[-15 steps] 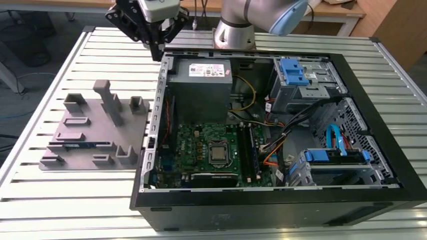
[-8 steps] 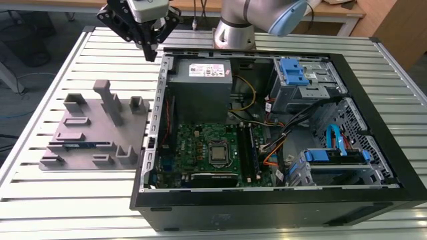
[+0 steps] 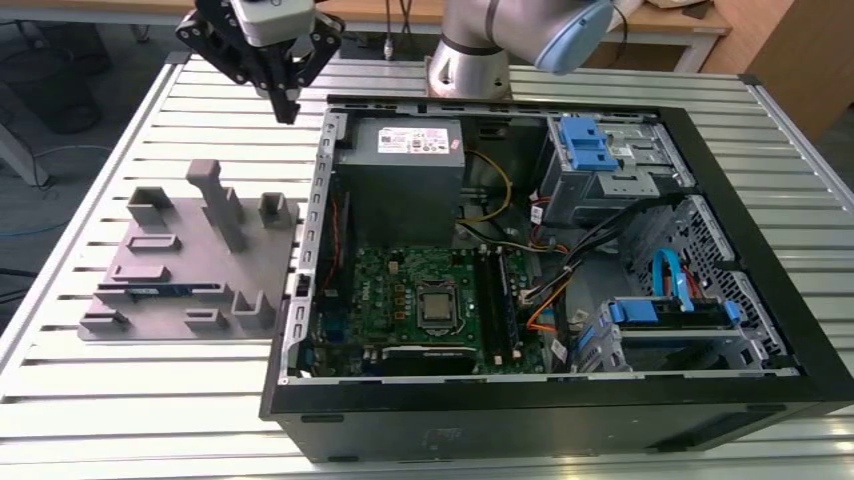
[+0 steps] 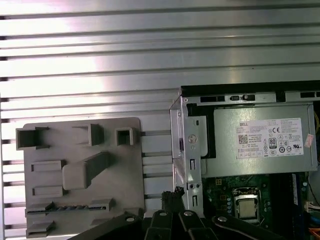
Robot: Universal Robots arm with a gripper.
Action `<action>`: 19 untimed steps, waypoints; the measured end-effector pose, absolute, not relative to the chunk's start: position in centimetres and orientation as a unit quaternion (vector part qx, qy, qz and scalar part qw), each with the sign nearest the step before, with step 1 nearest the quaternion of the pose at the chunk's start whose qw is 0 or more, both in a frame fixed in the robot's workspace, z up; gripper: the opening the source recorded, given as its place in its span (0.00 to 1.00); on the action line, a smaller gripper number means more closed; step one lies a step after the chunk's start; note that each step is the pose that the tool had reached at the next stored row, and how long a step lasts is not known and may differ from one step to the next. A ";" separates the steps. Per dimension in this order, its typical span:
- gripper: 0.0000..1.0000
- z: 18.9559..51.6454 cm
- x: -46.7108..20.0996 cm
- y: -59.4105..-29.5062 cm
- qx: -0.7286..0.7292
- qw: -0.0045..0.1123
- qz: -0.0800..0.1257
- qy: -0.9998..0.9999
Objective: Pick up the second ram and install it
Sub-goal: 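Reach for the second ram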
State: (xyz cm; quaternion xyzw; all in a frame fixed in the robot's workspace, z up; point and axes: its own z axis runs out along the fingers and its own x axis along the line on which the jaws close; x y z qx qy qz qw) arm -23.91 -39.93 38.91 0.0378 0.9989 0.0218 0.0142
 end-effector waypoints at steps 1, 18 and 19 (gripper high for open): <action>0.11 38.9 -24.1 -39.9 0.038 0.014 0.022 0.999; 0.11 38.8 -27.6 -39.9 0.038 0.014 0.022 0.999; 0.11 38.8 -27.8 -39.9 0.038 0.014 0.022 0.999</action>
